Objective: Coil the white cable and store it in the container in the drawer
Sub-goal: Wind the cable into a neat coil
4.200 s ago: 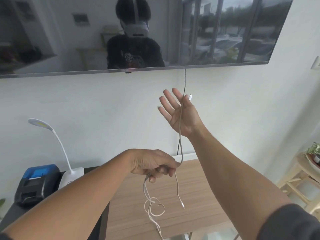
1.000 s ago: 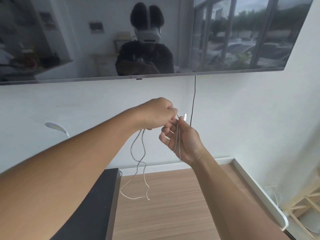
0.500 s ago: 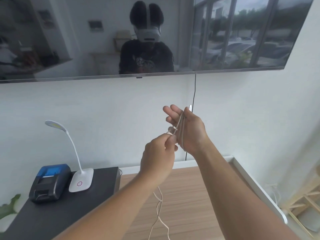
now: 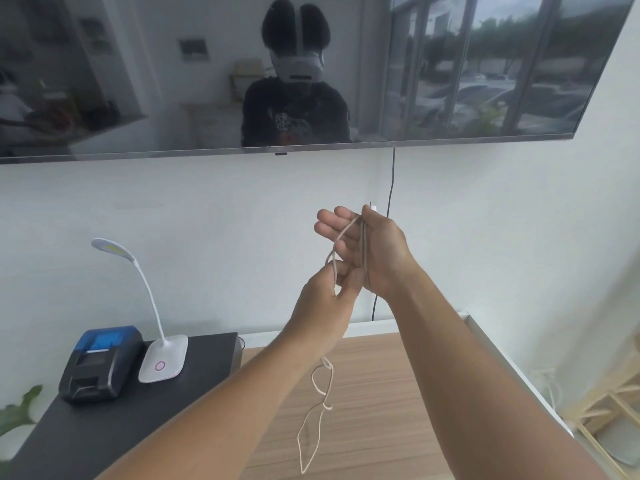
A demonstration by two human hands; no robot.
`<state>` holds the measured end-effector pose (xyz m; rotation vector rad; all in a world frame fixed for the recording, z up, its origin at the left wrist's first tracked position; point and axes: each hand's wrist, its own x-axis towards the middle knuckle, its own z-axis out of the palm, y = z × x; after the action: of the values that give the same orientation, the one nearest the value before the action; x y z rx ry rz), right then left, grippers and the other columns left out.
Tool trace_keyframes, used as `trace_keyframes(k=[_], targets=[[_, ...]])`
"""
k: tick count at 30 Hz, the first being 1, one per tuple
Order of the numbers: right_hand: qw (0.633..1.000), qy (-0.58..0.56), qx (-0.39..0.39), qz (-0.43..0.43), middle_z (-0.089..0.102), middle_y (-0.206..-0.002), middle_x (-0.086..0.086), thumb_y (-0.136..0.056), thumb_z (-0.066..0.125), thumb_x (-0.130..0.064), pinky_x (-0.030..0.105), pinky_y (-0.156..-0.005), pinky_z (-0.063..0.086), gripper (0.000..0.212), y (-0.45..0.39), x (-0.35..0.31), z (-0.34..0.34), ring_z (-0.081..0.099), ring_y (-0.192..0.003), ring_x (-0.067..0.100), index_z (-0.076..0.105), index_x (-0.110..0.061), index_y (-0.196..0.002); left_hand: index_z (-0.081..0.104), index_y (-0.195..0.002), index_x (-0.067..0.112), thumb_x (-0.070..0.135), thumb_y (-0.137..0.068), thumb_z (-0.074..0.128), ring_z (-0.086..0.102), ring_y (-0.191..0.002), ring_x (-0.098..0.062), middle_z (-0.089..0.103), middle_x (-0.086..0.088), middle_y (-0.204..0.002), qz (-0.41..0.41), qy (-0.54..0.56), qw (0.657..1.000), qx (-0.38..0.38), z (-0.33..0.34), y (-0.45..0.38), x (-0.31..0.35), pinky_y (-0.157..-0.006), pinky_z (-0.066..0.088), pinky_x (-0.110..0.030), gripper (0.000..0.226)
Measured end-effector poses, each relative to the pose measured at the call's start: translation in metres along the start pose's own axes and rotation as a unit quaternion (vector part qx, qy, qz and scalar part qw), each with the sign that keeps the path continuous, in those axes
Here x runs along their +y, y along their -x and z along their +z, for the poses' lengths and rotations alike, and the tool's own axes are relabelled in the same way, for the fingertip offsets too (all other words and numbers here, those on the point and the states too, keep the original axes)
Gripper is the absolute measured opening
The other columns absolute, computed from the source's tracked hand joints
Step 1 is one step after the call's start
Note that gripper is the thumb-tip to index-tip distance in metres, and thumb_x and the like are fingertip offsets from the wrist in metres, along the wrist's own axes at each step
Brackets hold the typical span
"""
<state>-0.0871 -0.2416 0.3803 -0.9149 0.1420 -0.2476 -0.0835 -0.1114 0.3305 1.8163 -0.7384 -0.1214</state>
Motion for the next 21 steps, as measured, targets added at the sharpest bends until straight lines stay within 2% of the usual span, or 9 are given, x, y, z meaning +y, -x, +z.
trace_keyframes(k=[2,4,5,7,9,11,14,18,21], targets=[[0.999,-0.042,-0.009,0.025,0.077,-0.116,0.011,-0.111,0.029,-0.035,0.029,-0.063,0.061,0.043,0.000,-0.001,-0.001,0.079,-0.089,0.021,0.059,-0.007,-0.120,0.053,-0.084,0.032,0.044,-0.103,0.045,0.043,-0.048,-0.002,0.052,0.024,-0.056,0.006,-0.014,1.000,-0.012,-0.005,-0.001,0.001,-0.049,0.033,-0.016,0.023],[0.992,-0.117,-0.012,0.044,0.077,-0.115,0.012,-0.112,0.032,-0.030,0.031,-0.074,0.065,0.039,-0.001,0.000,-0.004,0.079,-0.092,0.026,0.059,-0.004,-0.120,0.052,-0.084,0.028,0.047,-0.104,0.039,0.039,-0.049,-0.006,0.047,0.019,-0.052,0.014,-0.042,0.999,-0.002,-0.008,0.001,0.001,-0.052,0.033,-0.024,0.030],[0.989,-0.140,-0.008,0.054,0.078,-0.113,0.011,-0.112,0.033,-0.029,0.028,-0.070,0.065,0.036,-0.002,0.000,-0.006,0.079,-0.089,0.025,0.059,-0.005,-0.119,0.054,-0.087,0.026,0.050,-0.103,0.034,0.041,-0.051,-0.007,0.048,0.018,-0.053,0.020,-0.064,0.998,0.008,-0.008,0.004,0.000,-0.055,0.034,-0.029,0.036],[0.990,-0.127,0.005,0.055,0.079,-0.104,0.004,-0.111,0.035,-0.029,0.020,-0.047,0.054,0.032,-0.006,-0.002,-0.008,0.074,-0.068,0.015,0.060,-0.010,-0.115,0.059,-0.098,0.025,0.056,-0.101,0.026,0.050,-0.061,-0.007,0.056,0.017,-0.062,0.036,-0.104,0.994,0.031,-0.005,0.012,-0.001,-0.060,0.039,-0.034,0.045],[0.997,-0.072,0.021,0.028,0.079,-0.088,-0.003,-0.110,0.036,-0.031,0.020,-0.045,0.040,0.030,-0.010,-0.004,-0.008,0.060,-0.056,0.011,0.061,-0.015,-0.108,0.062,-0.109,0.034,0.052,-0.104,0.026,0.056,-0.073,-0.006,0.061,0.022,-0.074,0.052,-0.123,0.990,0.049,-0.001,0.020,-0.004,-0.066,0.044,-0.032,0.041],[0.997,-0.072,0.018,0.004,0.075,-0.079,-0.004,-0.110,0.037,-0.032,0.025,-0.059,0.045,0.030,-0.012,-0.005,-0.004,0.058,-0.061,0.014,0.061,-0.016,-0.103,0.063,-0.117,0.038,0.046,-0.106,0.030,0.055,-0.073,-0.007,0.057,0.019,-0.070,0.063,-0.121,0.988,0.069,0.003,0.024,-0.007,-0.066,0.044,-0.032,0.035],[0.980,-0.196,-0.036,-0.018,0.072,-0.077,0.001,-0.111,0.038,-0.034,0.037,-0.080,0.057,0.037,-0.010,-0.004,0.001,0.067,-0.071,0.021,0.063,-0.011,-0.098,0.065,-0.118,0.033,0.042,-0.103,0.048,0.058,-0.078,-0.009,0.059,0.013,-0.082,0.064,-0.061,0.987,0.132,0.009,0.019,-0.007,-0.071,0.046,-0.034,0.025],[0.977,-0.199,-0.069,-0.040,0.078,-0.095,-0.002,-0.109,0.040,-0.038,0.034,-0.071,0.060,0.033,-0.010,-0.004,0.003,0.072,-0.079,0.018,0.064,-0.014,-0.110,0.071,-0.101,0.033,0.046,-0.092,0.067,0.048,-0.058,0.003,0.066,0.022,-0.090,0.059,0.006,0.985,0.164,0.013,0.010,-0.003,-0.063,0.037,-0.027,0.016],[0.981,-0.158,-0.103,-0.040,0.077,-0.112,-0.003,-0.110,0.037,-0.043,0.037,-0.082,0.059,0.040,-0.006,-0.005,0.004,0.072,-0.091,0.016,0.066,-0.017,-0.118,0.072,-0.089,0.033,0.041,-0.091,0.071,0.045,-0.051,0.002,0.068,0.024,-0.081,0.068,0.063,0.983,0.156,0.010,0.007,-0.009,-0.059,0.036,-0.025,0.008]])
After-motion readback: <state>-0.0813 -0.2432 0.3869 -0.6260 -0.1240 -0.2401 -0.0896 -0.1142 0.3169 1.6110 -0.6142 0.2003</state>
